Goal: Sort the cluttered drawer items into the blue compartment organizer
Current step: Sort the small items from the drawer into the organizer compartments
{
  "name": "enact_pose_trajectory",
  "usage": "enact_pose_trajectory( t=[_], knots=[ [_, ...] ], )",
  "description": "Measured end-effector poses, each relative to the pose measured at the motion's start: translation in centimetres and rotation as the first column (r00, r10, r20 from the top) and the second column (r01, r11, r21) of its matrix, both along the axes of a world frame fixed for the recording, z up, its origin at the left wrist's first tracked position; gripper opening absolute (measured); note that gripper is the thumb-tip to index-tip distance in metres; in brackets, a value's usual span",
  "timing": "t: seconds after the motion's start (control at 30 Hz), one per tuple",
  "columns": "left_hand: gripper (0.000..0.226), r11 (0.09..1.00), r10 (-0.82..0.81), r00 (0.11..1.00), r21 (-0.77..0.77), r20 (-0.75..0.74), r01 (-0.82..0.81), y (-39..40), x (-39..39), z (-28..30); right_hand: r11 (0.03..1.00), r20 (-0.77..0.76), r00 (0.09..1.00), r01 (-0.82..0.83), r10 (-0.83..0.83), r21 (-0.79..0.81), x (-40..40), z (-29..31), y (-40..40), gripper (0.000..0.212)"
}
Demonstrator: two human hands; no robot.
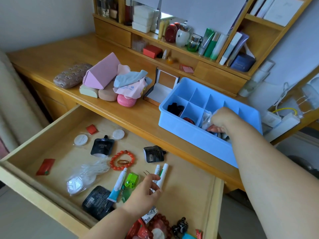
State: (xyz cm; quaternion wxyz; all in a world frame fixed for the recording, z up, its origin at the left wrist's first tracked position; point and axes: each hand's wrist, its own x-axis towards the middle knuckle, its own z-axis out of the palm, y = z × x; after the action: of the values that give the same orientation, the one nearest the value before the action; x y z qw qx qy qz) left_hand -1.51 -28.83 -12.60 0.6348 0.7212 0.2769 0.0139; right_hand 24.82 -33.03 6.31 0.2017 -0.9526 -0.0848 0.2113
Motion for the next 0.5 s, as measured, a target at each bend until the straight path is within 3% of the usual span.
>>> enact_pose_trajectory(
  t=[0.1,0.17,0.3,0.5],
  knots=[
    [0.027,0.999,-0.024,1.000,0.034,-0.011,0.025,-0.2,0.0,-0.3,0.983,0.092,0.993,-0.052,0.069,-0.175,-1.2,0.1,0.9,0.029],
    [0.027,0.996,-0.063,0.998,0.059,-0.031,0.065,-0.3,-0.1,-0.3,0.961,0.090,0.986,-0.117,0.144,-0.251,-1.6,0.2,1.3,0.028],
    [0.033,0.984,-0.141,0.985,0.093,-0.096,0.150,-0.1,-0.2,-0.3,0.945,0.030,0.981,-0.178,0.194,-0.275,-1.6,0.3,1.5,0.020],
    [0.040,0.975,-0.182,0.975,0.104,-0.131,0.196,-0.3,-0.3,0.0,0.923,0.129,0.973,-0.136,0.193,-0.360,-1.3,0.3,0.9,0.025]
  ],
)
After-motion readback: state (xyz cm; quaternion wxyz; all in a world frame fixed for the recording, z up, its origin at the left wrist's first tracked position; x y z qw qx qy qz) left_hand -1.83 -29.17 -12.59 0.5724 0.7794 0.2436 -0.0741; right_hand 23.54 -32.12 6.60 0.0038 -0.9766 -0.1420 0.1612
